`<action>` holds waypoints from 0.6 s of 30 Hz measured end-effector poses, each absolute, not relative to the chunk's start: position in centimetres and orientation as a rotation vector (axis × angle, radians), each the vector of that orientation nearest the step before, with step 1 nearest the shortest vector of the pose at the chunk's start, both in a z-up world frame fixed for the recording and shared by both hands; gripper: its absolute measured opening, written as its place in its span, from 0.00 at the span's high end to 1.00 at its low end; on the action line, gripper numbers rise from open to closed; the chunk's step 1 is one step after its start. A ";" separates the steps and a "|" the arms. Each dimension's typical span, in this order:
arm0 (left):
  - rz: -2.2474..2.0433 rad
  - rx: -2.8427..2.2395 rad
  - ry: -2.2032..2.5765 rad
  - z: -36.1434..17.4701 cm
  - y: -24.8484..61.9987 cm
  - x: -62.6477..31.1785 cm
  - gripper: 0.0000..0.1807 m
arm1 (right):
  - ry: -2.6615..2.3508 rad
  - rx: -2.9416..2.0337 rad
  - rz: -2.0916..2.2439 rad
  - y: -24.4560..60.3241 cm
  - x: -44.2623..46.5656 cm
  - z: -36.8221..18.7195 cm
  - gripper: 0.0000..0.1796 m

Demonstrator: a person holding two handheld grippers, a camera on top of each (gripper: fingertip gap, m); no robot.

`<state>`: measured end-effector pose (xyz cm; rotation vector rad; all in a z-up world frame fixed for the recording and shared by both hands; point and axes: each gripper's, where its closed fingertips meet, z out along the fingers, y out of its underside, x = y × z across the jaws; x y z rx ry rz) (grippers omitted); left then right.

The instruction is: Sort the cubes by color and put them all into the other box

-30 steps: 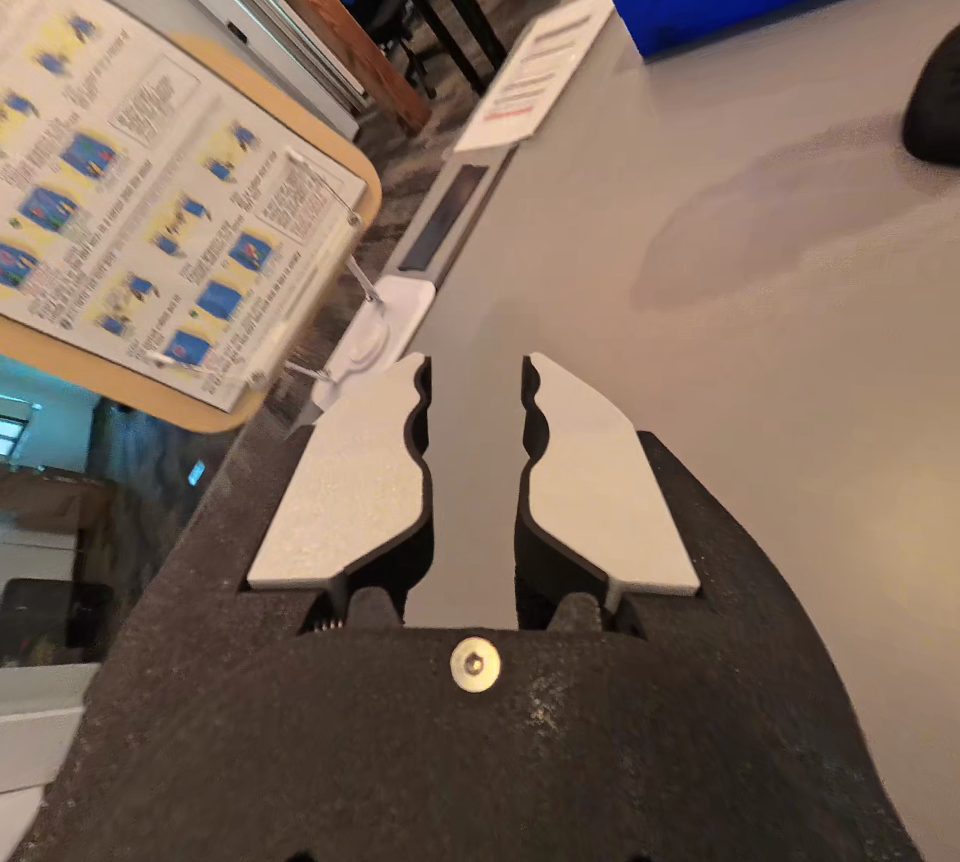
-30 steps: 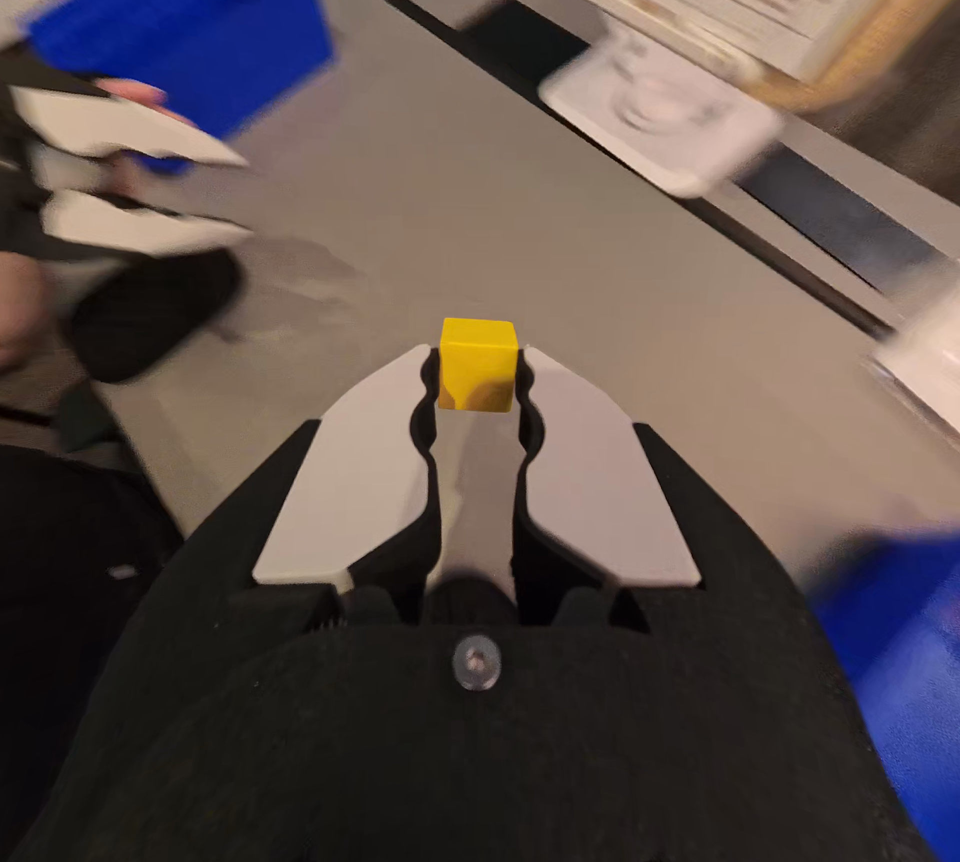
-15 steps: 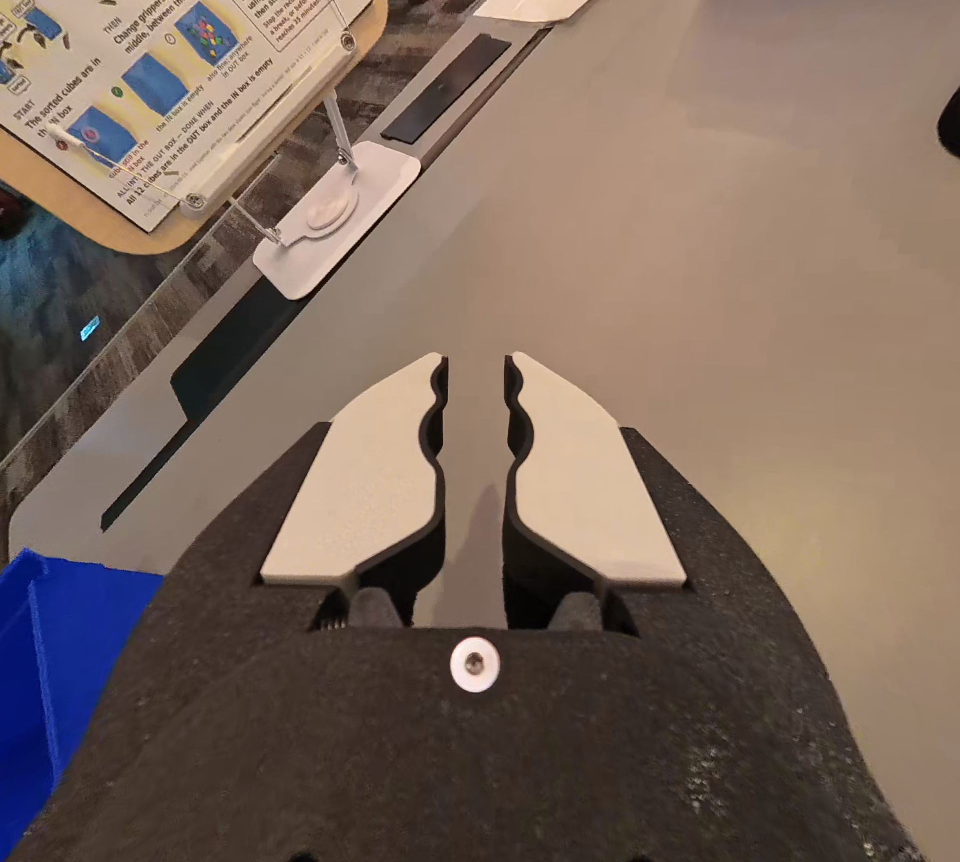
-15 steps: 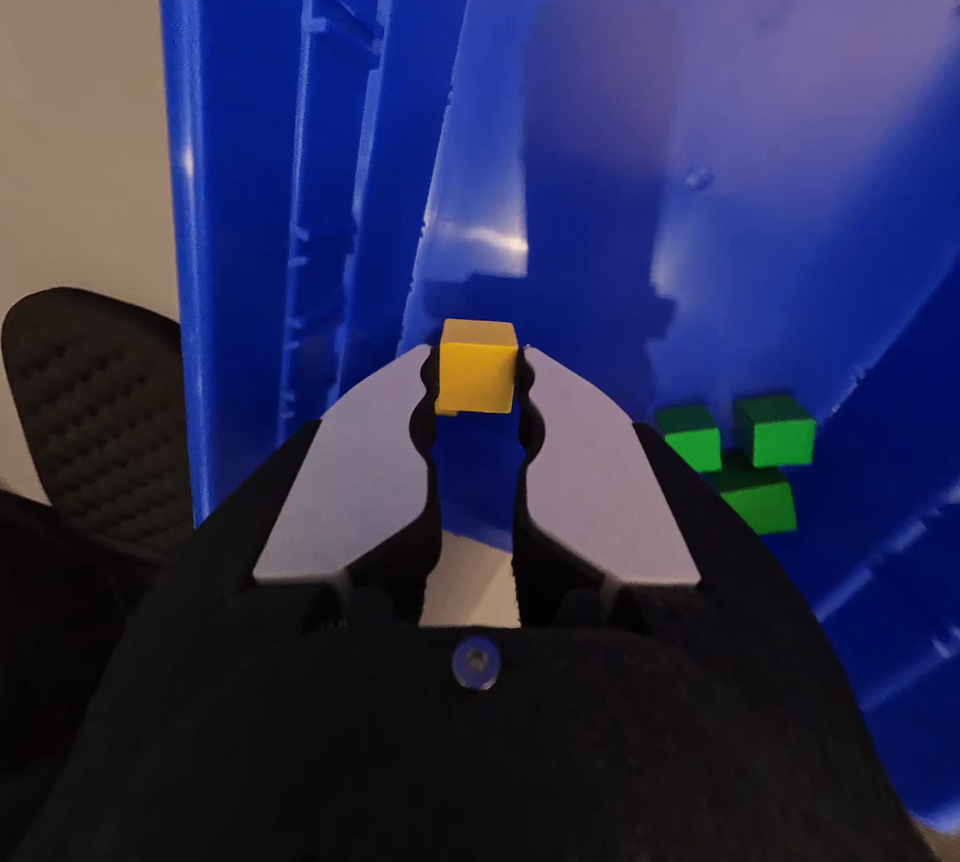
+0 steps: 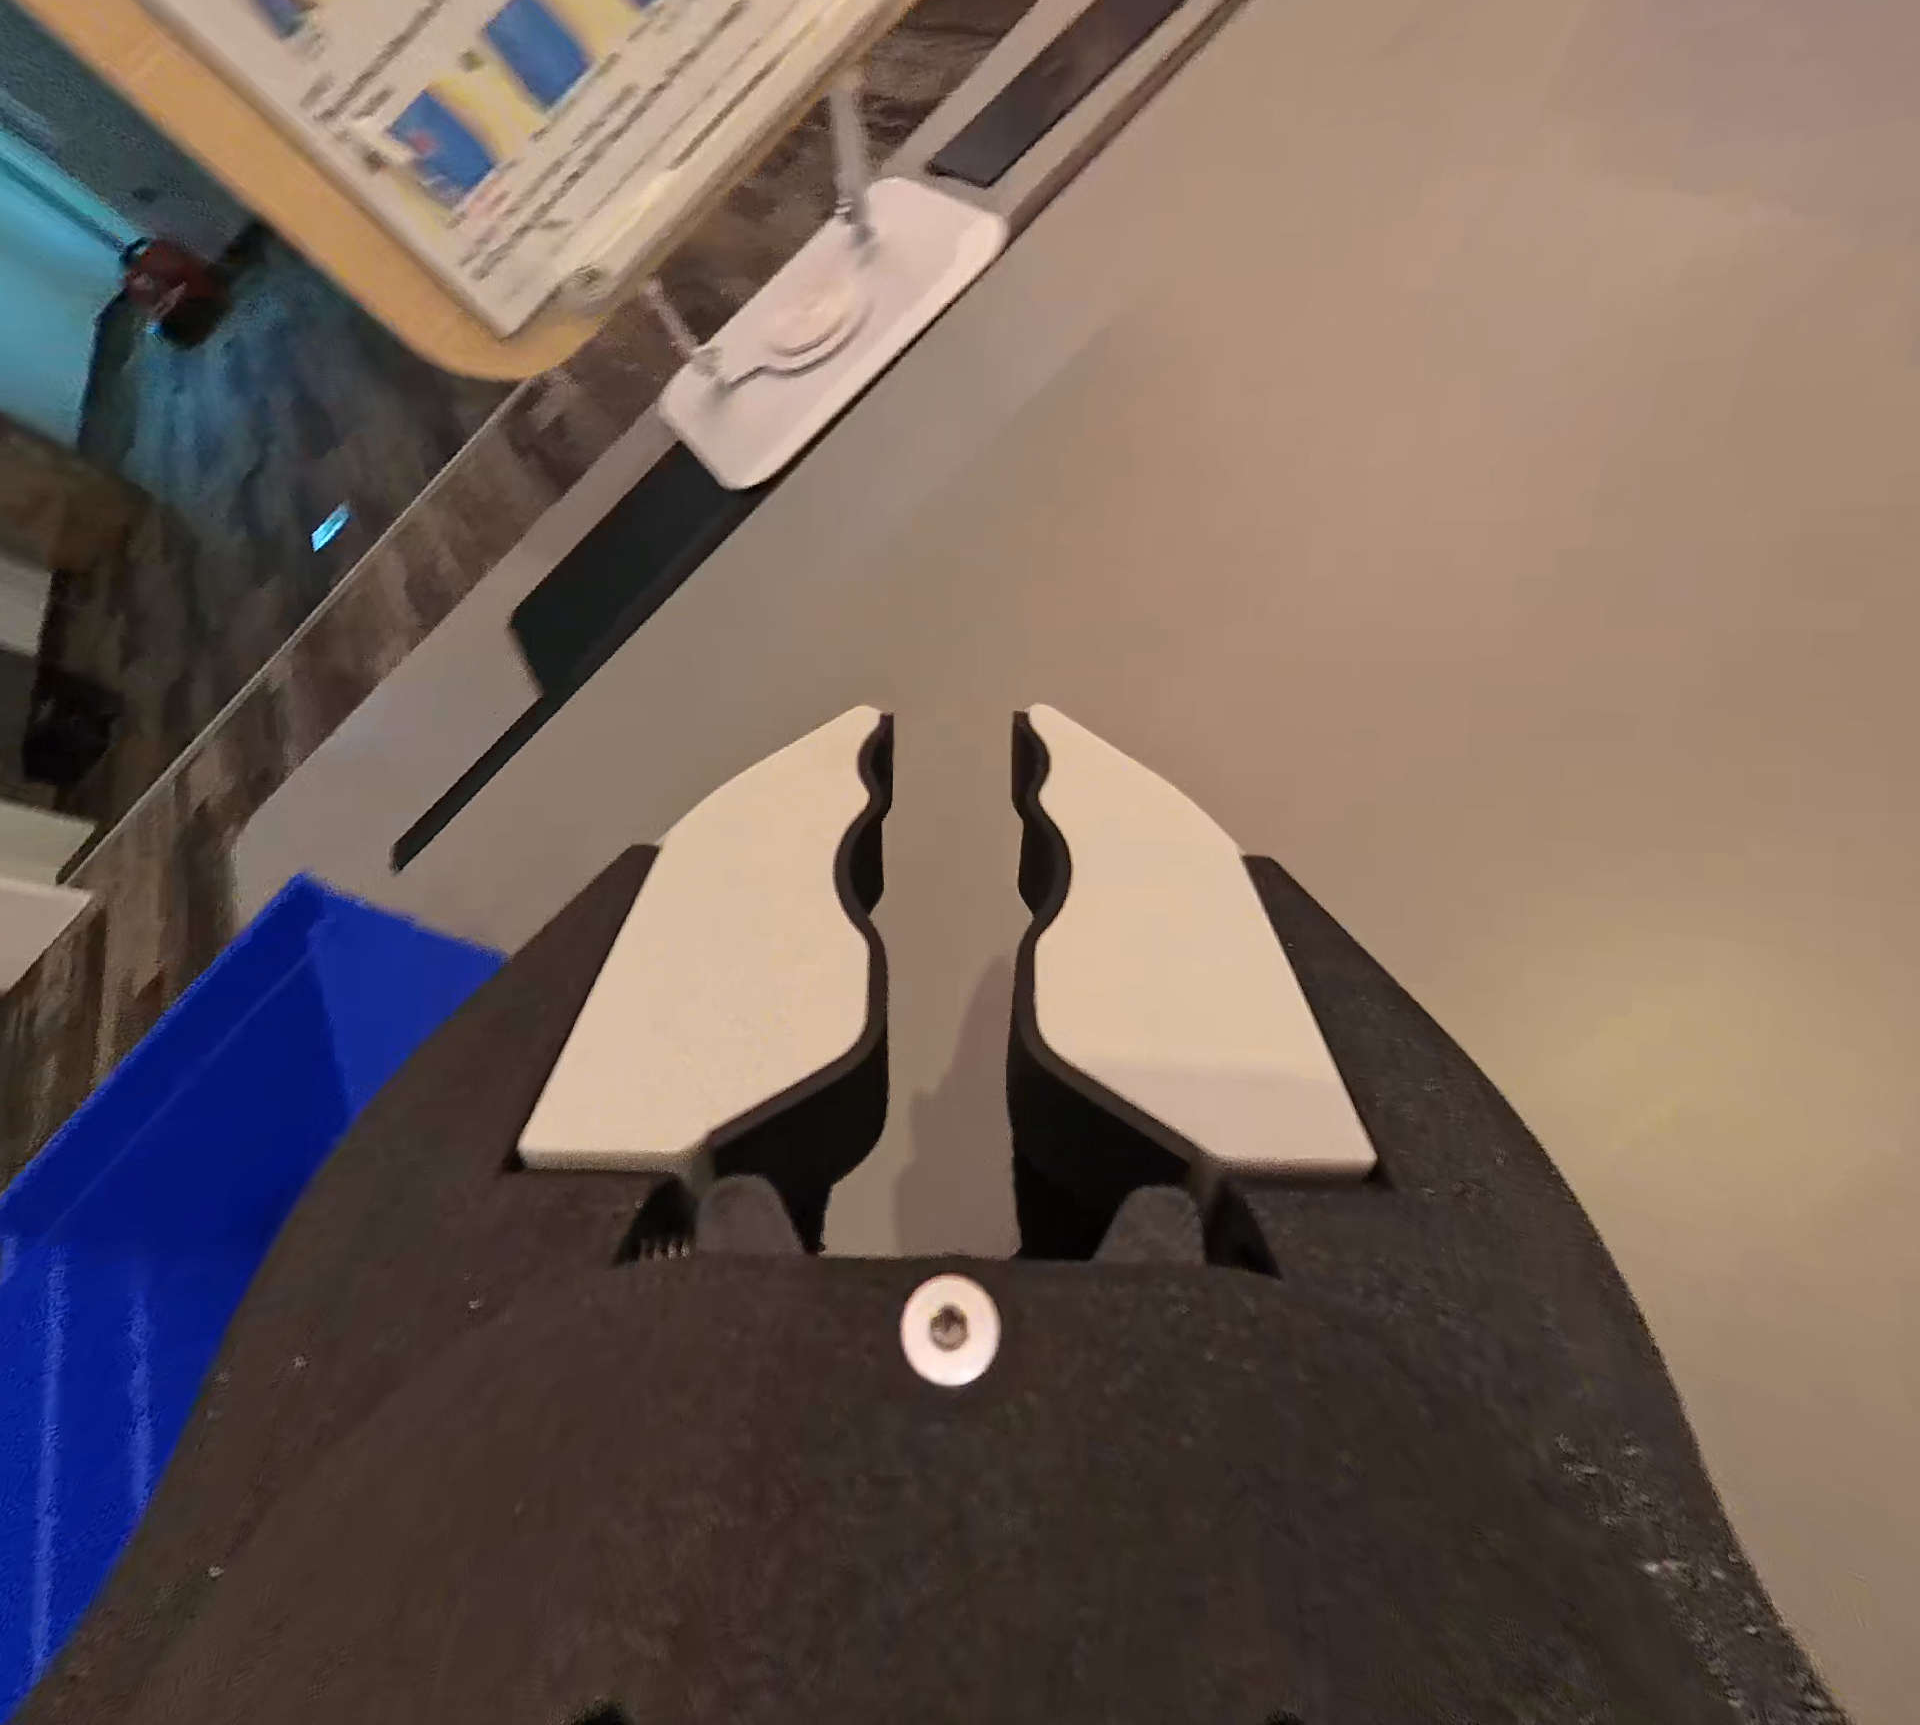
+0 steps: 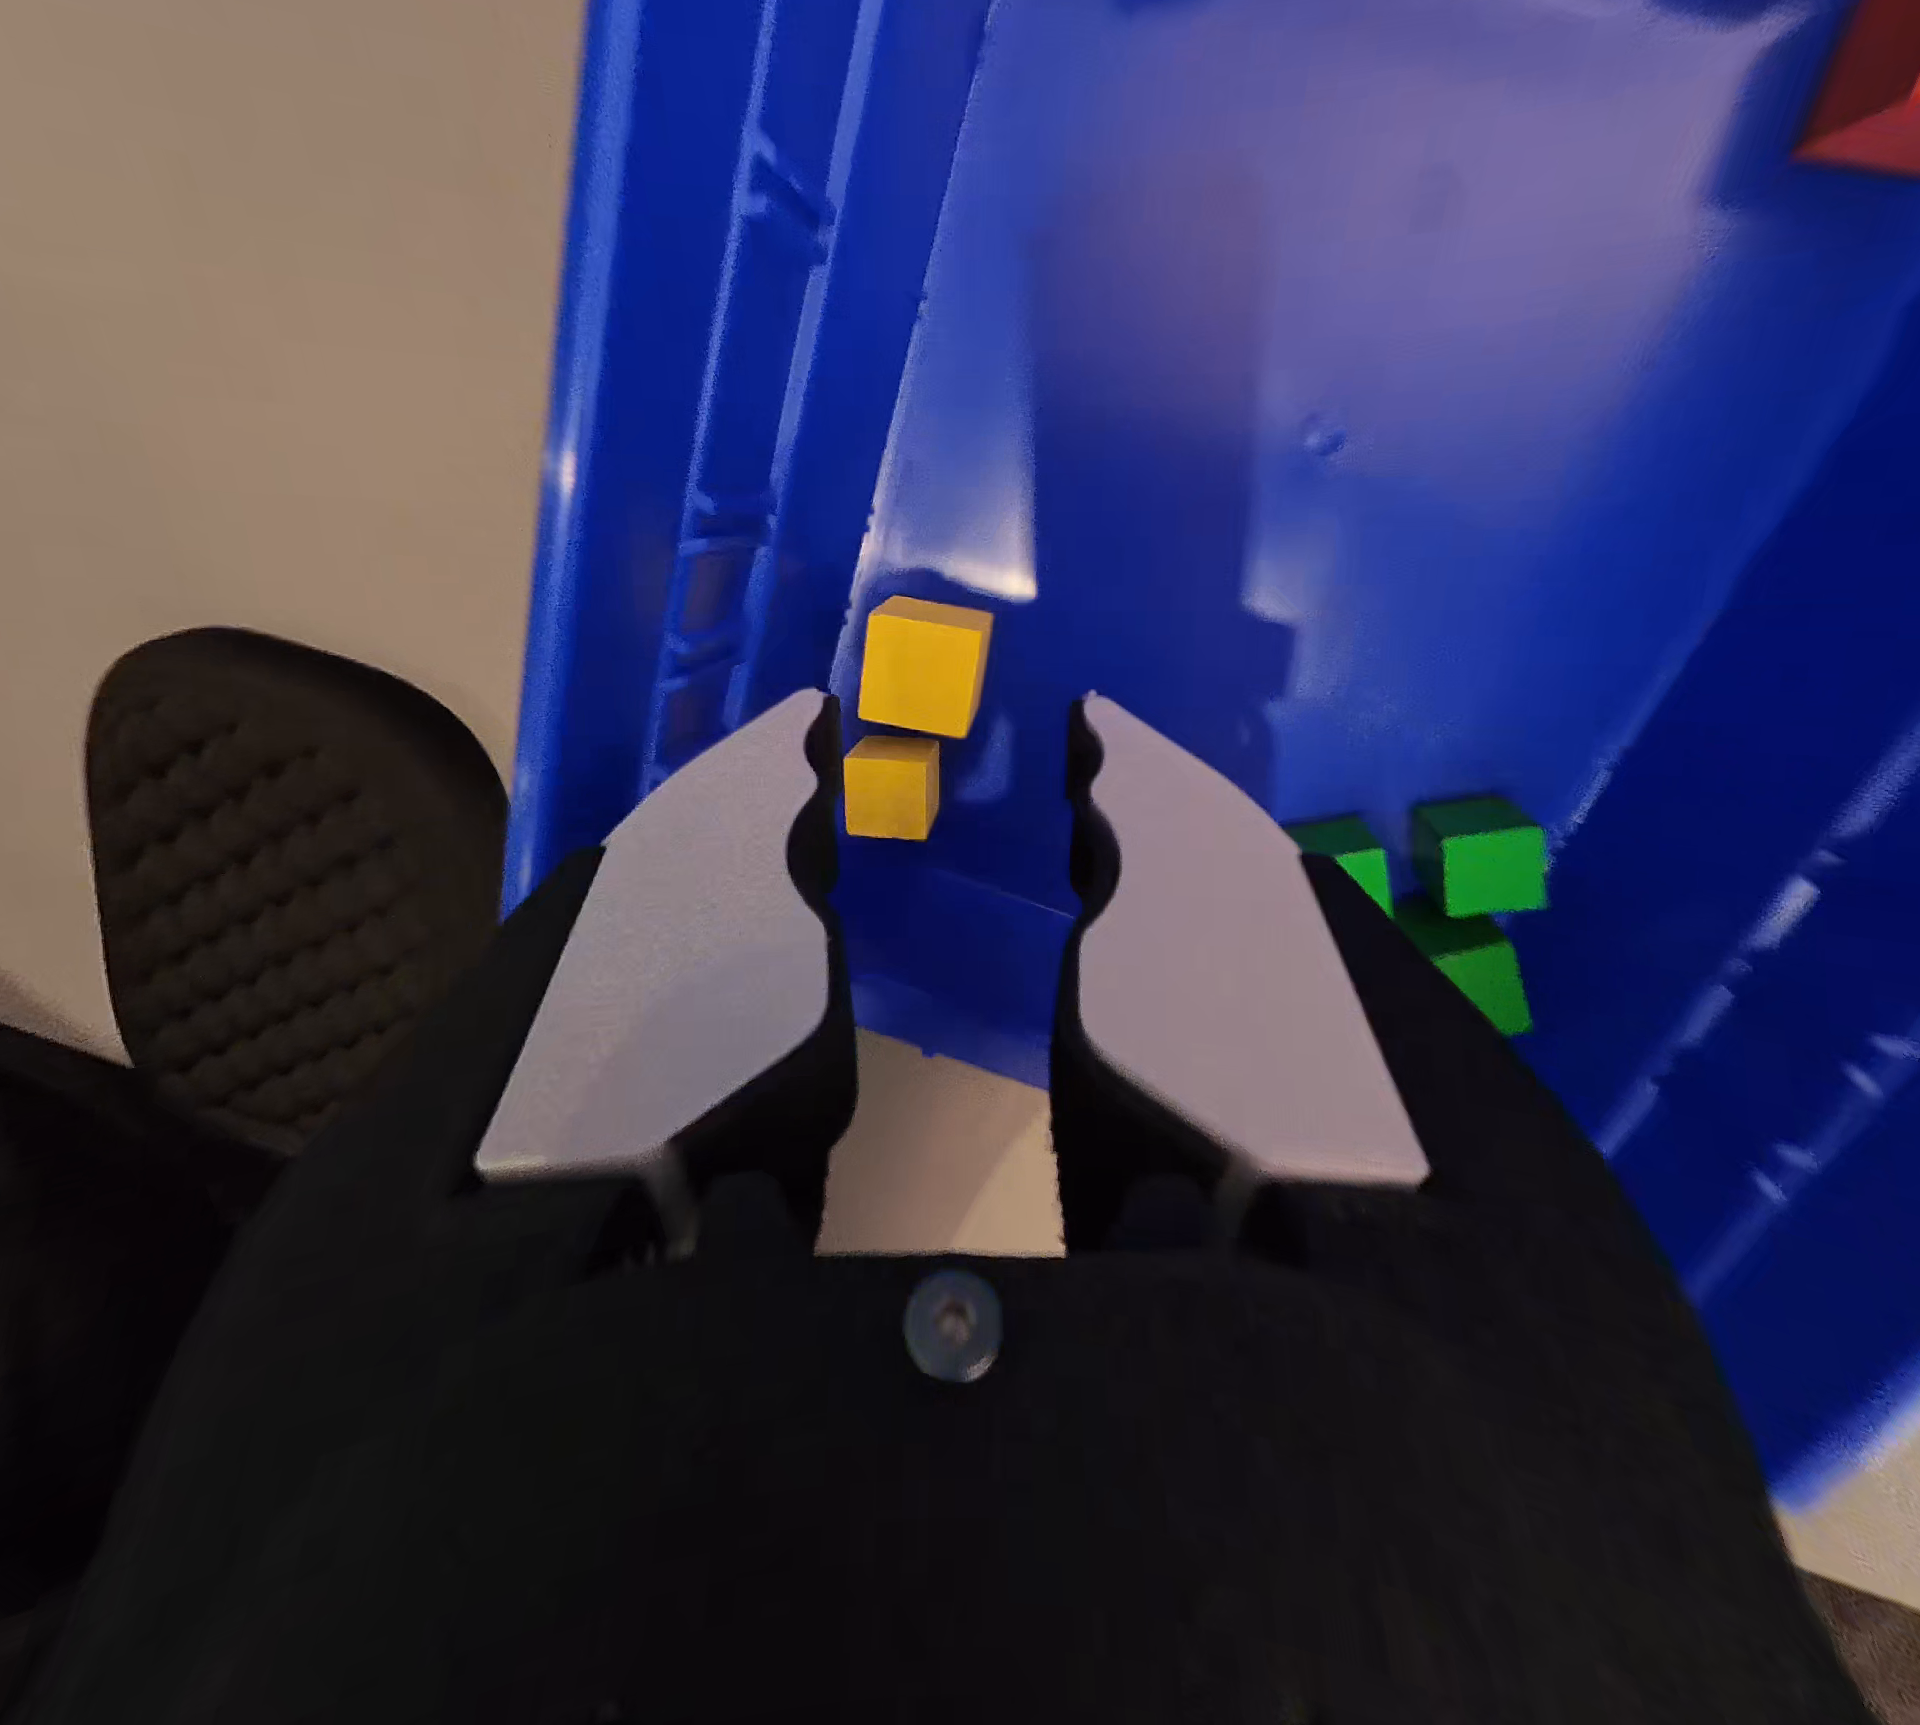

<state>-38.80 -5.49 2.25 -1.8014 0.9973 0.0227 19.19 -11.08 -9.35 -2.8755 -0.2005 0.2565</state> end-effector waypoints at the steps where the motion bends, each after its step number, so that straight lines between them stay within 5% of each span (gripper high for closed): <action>1: 0.059 -1.812 0.960 2.9 -5.0 -40.6 0.88 | -0.180 -2.832 0.249 -11.1 19.4 -8.3 0.78; 8: 0.319 -2.028 0.732 4.2 -0.7 -57.4 0.83 | -0.248 -2.580 0.212 -11.5 18.1 -2.0 0.80; 18: 0.381 -2.127 0.950 -3.3 3.2 -66.7 0.78 | -0.391 -2.540 0.199 -8.8 13.2 0.9 0.80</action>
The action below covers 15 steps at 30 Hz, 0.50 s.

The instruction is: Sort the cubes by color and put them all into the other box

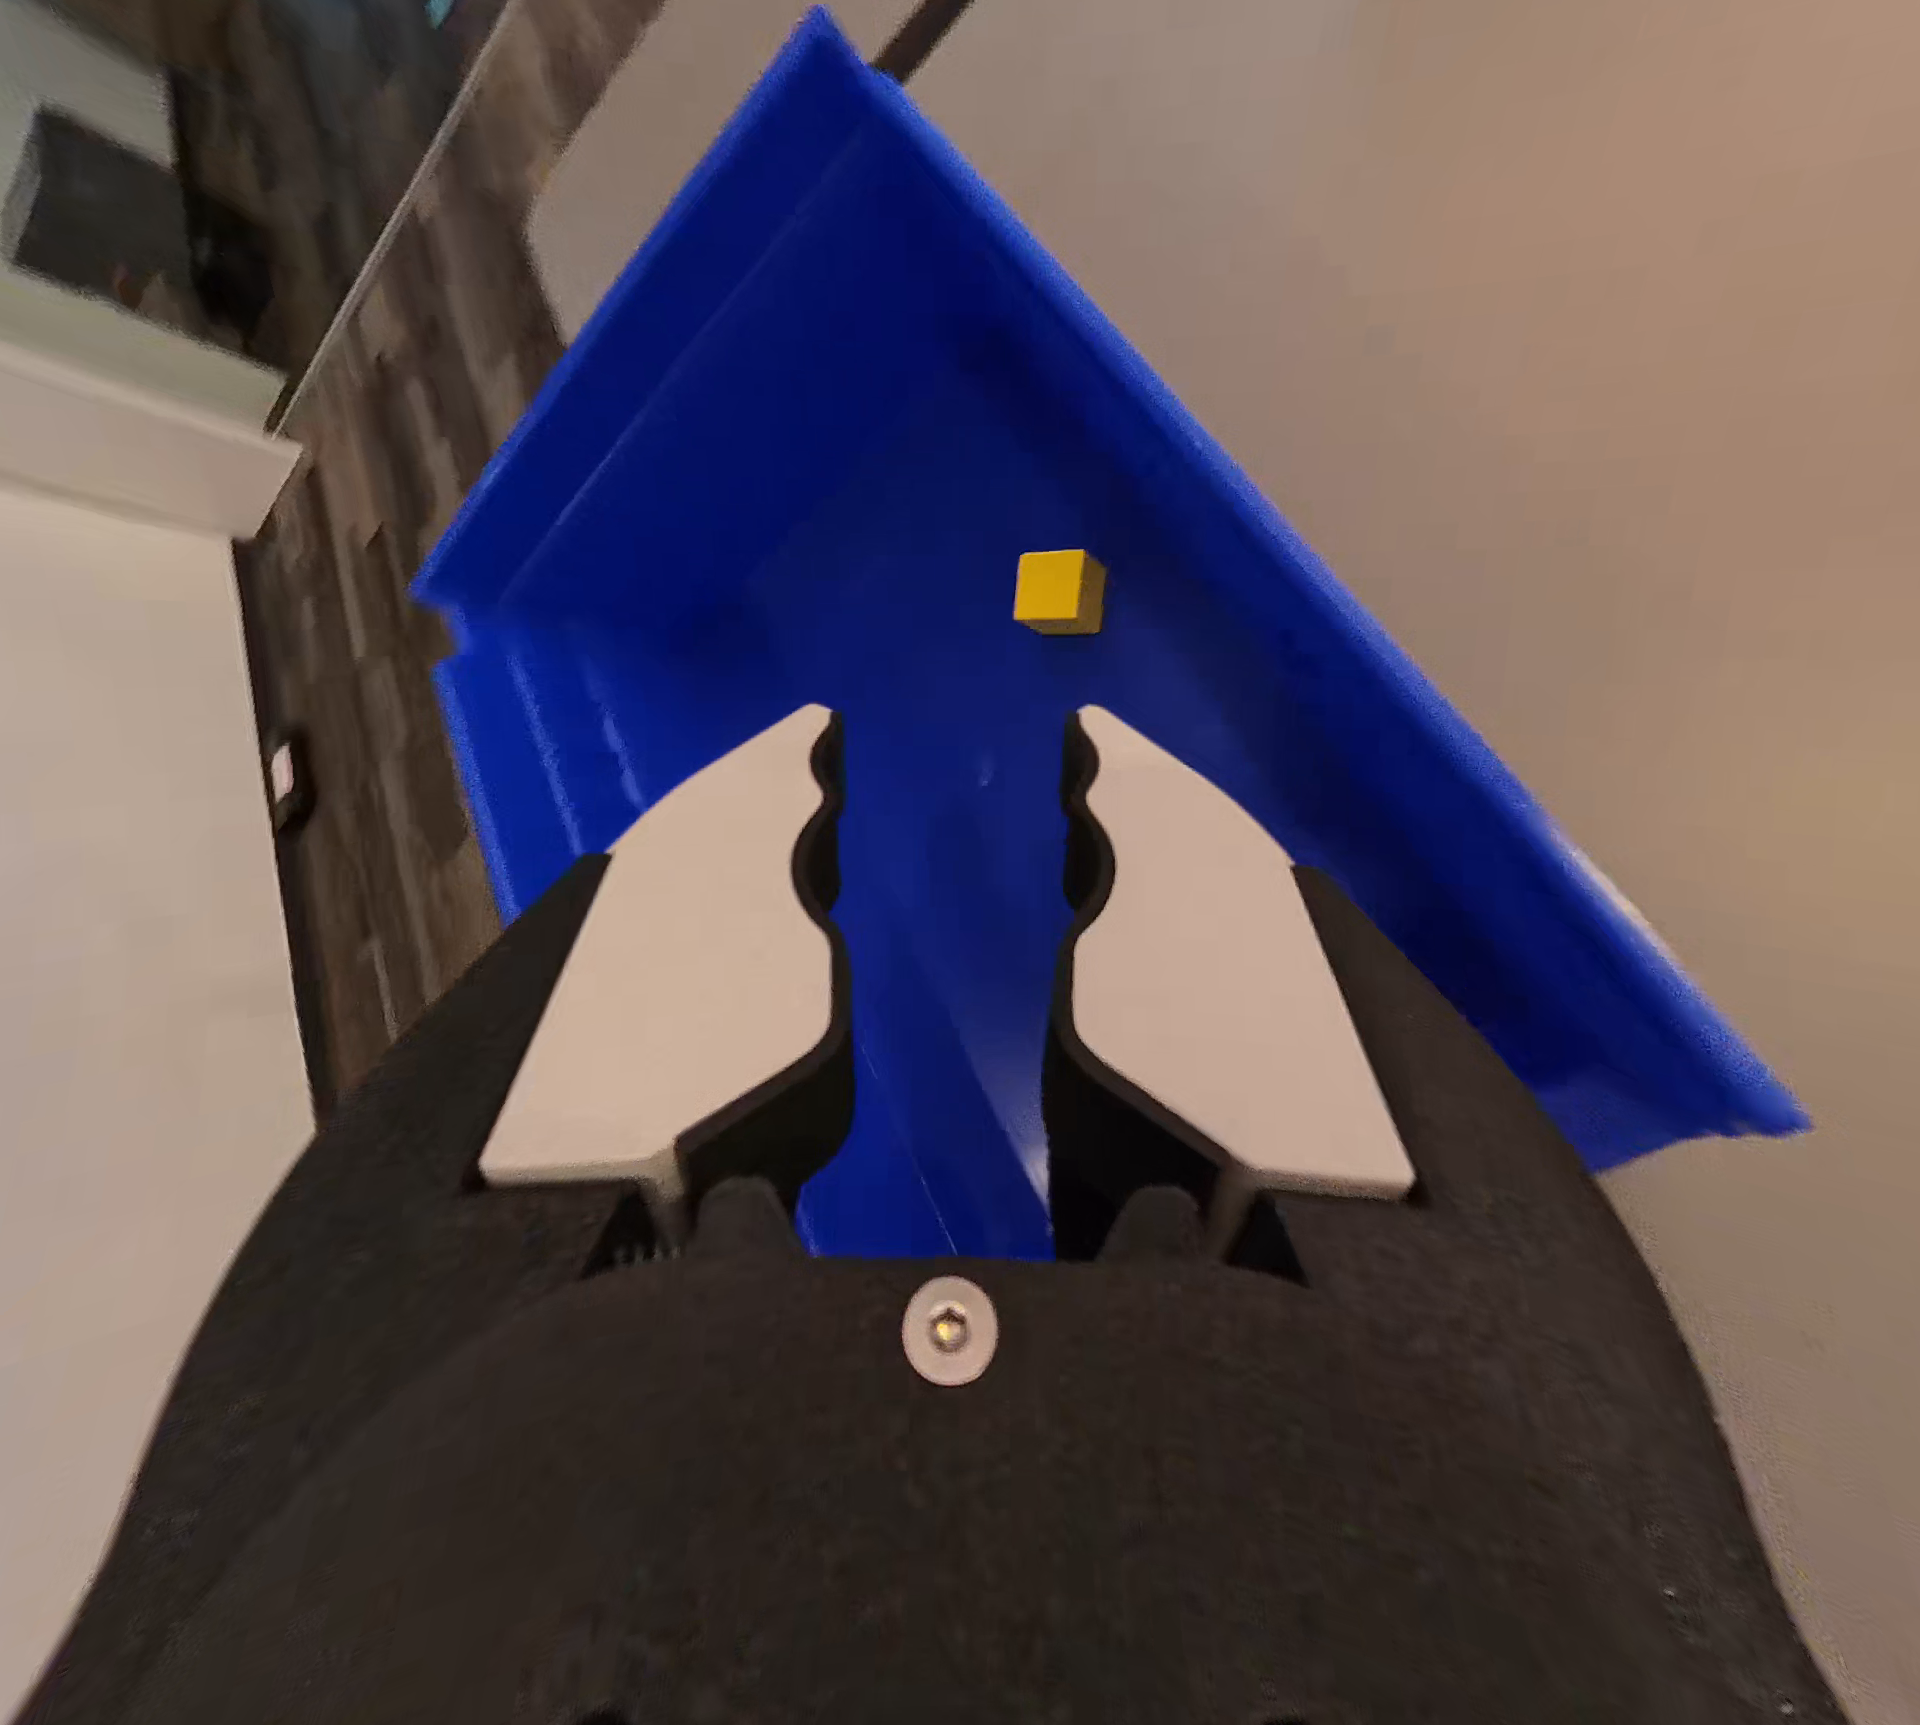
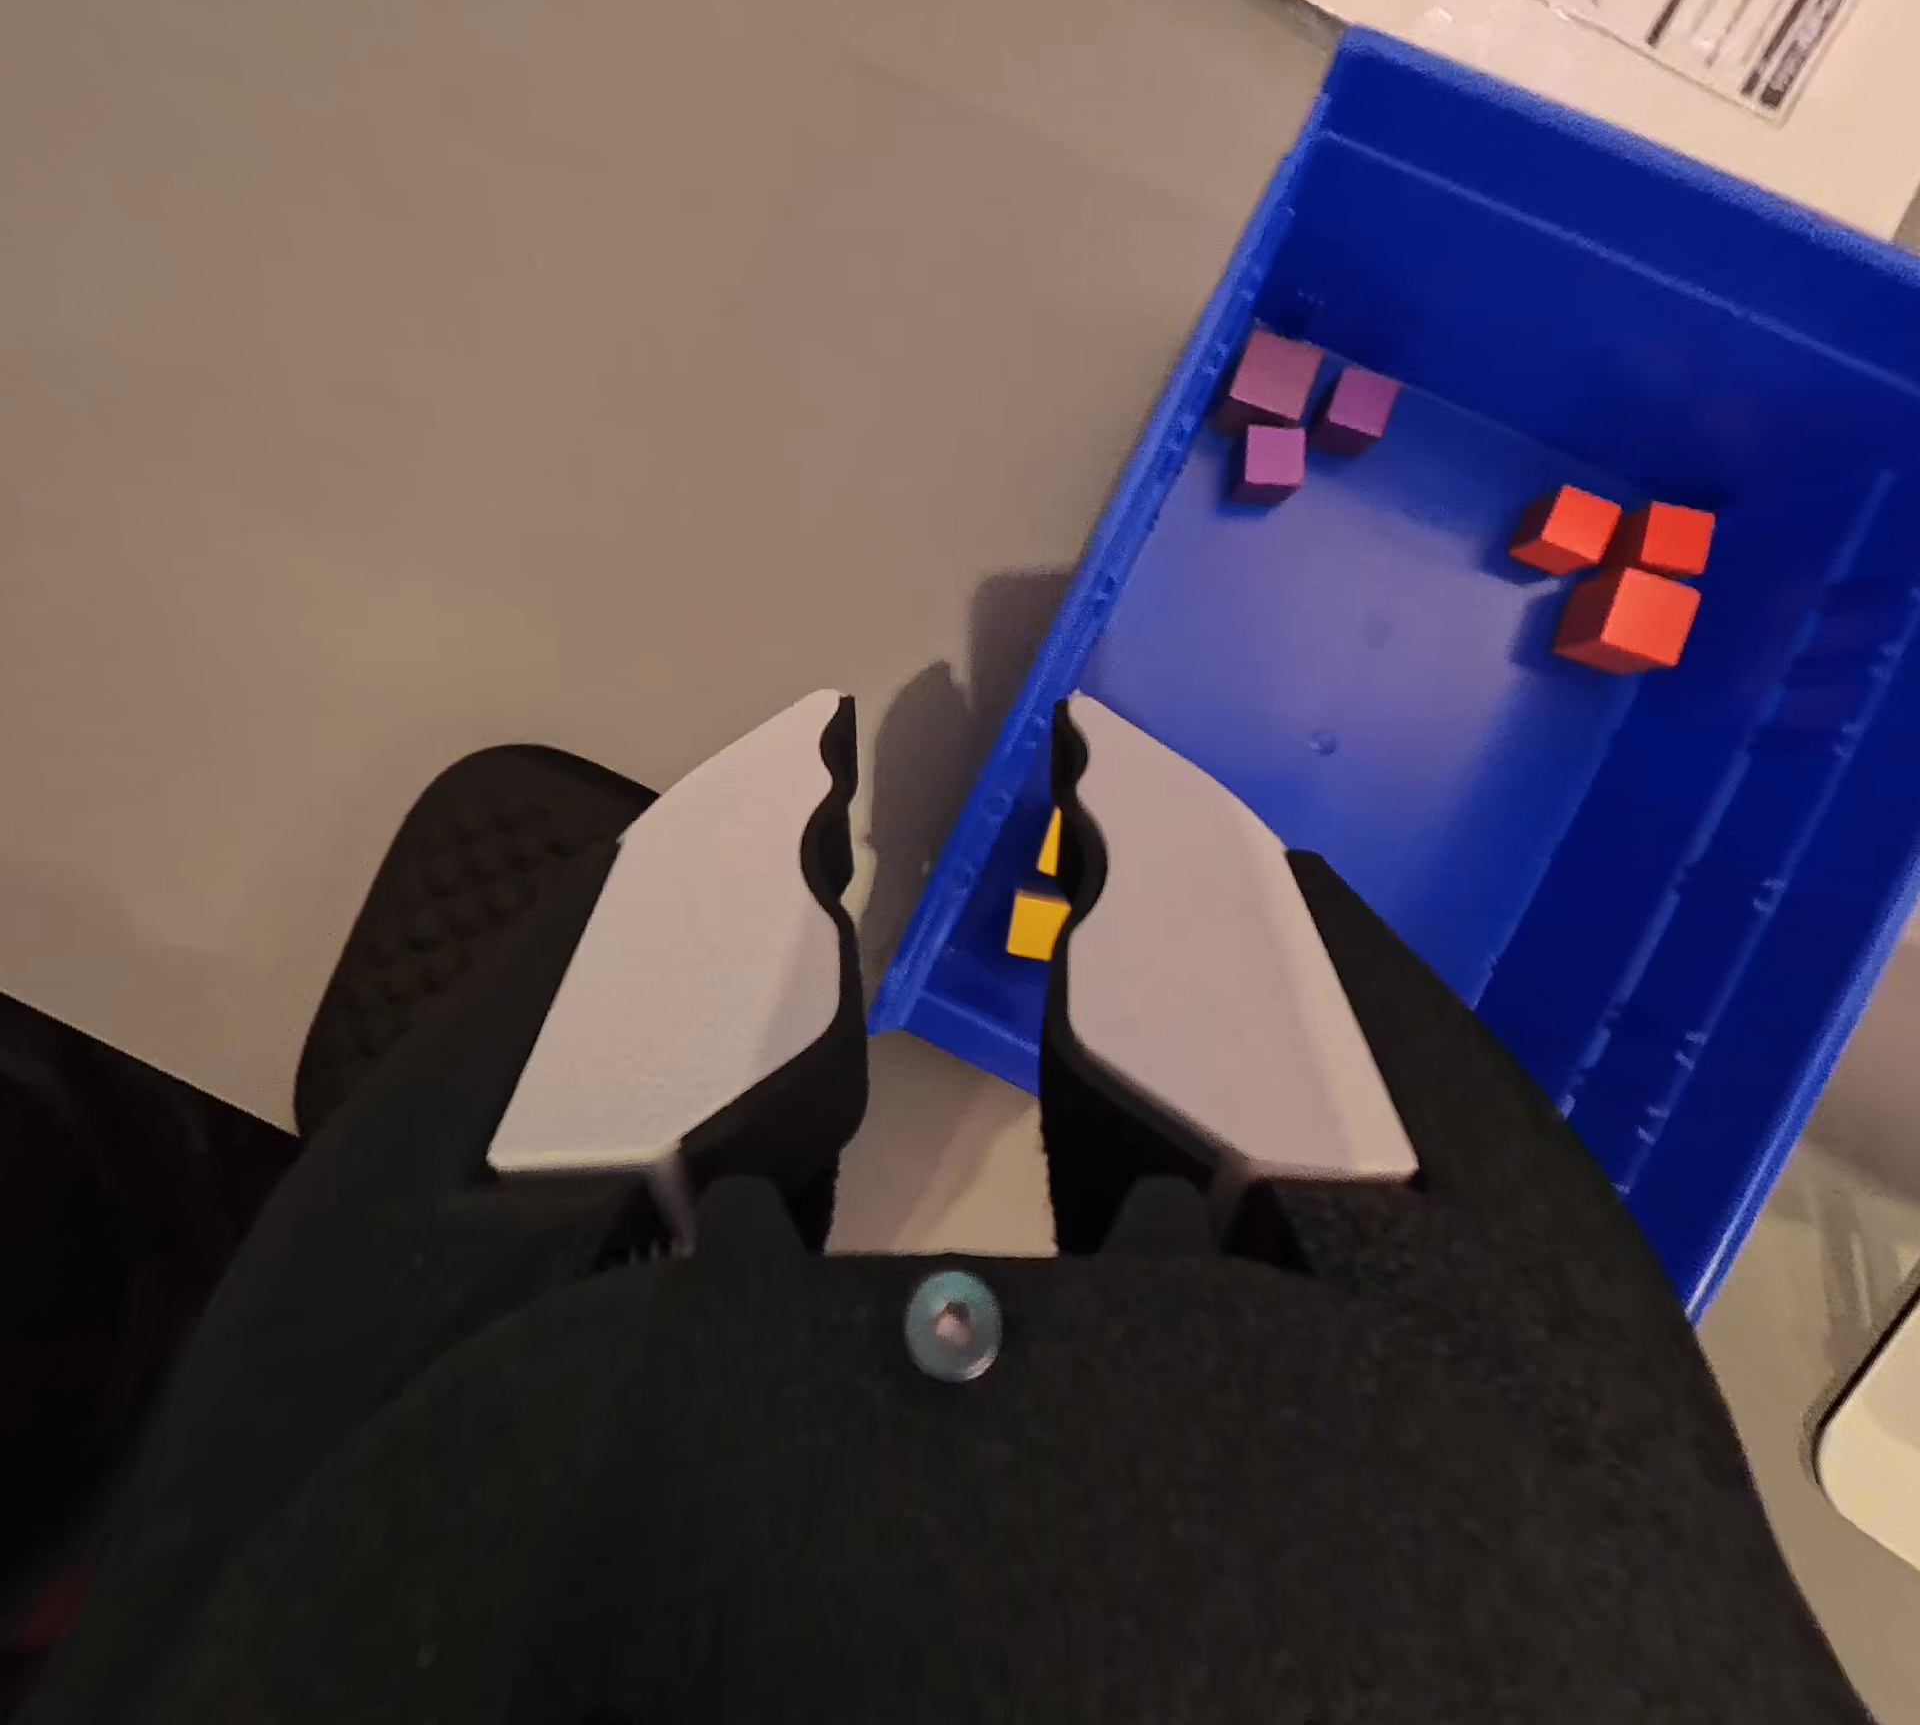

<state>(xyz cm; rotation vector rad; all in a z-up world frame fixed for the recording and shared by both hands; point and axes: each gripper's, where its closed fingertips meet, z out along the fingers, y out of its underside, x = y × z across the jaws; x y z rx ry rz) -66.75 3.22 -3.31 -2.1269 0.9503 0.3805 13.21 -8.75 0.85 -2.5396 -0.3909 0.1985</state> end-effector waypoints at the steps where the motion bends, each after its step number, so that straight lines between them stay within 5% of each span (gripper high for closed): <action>1: 0.356 -2.121 1.017 -4.1 3.7 -66.6 0.77 | -0.404 -2.539 0.203 -8.6 12.6 1.2 0.80; 15: 0.104 -2.237 1.438 -12.5 8.5 -65.2 0.69 | -0.581 -2.543 0.242 -10.5 2.2 5.6 0.80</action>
